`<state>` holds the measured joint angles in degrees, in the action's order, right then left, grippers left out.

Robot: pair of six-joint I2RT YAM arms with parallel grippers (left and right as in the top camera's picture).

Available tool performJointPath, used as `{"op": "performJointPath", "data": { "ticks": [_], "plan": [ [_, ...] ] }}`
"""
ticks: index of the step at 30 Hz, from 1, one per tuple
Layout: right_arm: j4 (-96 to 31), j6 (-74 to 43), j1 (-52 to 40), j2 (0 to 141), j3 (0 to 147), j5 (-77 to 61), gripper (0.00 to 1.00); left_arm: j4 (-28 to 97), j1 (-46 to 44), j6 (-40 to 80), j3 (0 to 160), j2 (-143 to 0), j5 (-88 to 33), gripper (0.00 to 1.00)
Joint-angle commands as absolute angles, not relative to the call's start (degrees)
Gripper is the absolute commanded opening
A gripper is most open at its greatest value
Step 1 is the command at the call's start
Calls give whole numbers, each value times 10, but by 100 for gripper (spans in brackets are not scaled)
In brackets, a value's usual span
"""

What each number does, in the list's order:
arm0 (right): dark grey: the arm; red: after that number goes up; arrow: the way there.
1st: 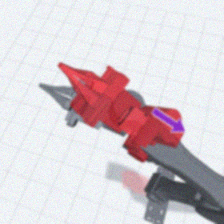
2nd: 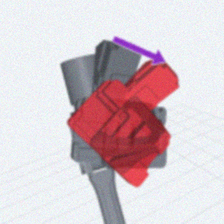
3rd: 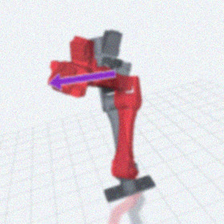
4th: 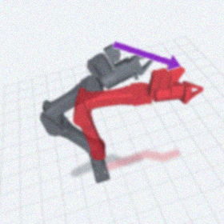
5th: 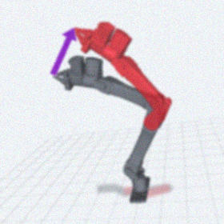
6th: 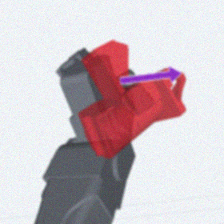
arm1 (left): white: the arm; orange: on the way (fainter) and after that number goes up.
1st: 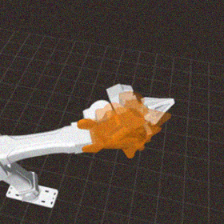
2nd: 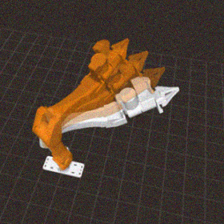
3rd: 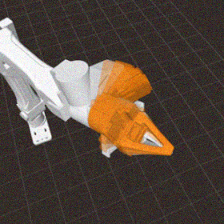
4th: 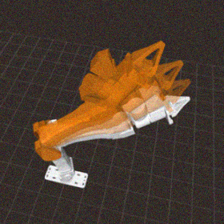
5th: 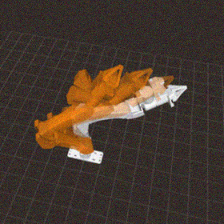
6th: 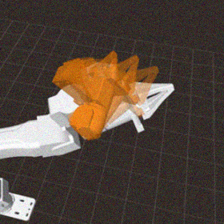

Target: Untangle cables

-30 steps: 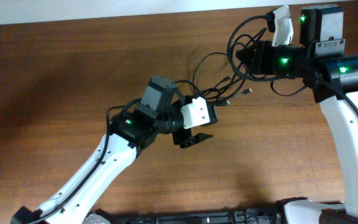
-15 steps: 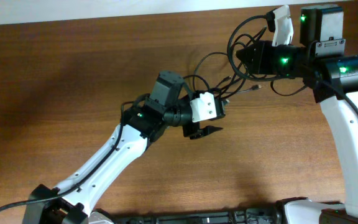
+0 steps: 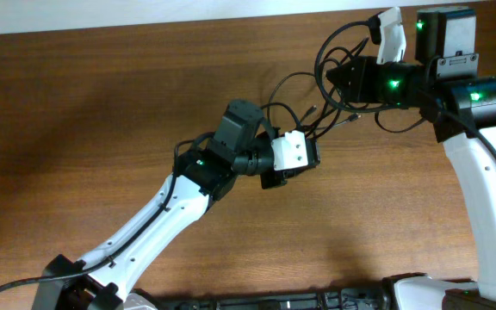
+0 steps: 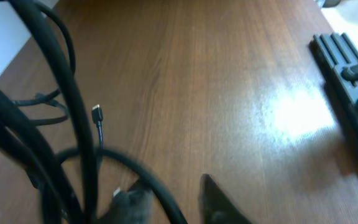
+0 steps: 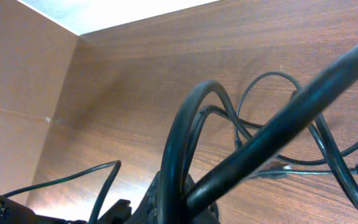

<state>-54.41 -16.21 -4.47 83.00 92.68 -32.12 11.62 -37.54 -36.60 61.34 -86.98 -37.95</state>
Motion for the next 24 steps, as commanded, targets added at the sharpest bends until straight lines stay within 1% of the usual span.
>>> {"op": "performJointPath", "data": {
  "ticks": [1, 2, 6, 9, 13, 18, 24],
  "plan": [
    [-540, -155, -41, 830, 934, -339, 4, 114, -379, -367, 620, -873, -370, 7],
    [-540, -155, -41, 830, 934, -339, 4, 114, -379, -367, 620, -873, -370, 0],
    [-540, -154, -41, 830, 934, -338, 4, 112, -379, -366, 620, -873, -371, 0],
    [-540, -155, -41, 830, 934, -320, 4, 111, -379, -335, 620, -870, -377, 0],
    [-541, -155, -41, 830, 934, -288, 4, 114, -379, -321, 620, -848, -437, 0],
    [-543, -155, -41, 832, 934, -265, 4, 114, -379, -322, 620, -796, -498, 0],
    [-544, -155, -40, 844, 934, -260, 4, 121, -378, -322, 620, -701, -498, 0]
  ]
}}
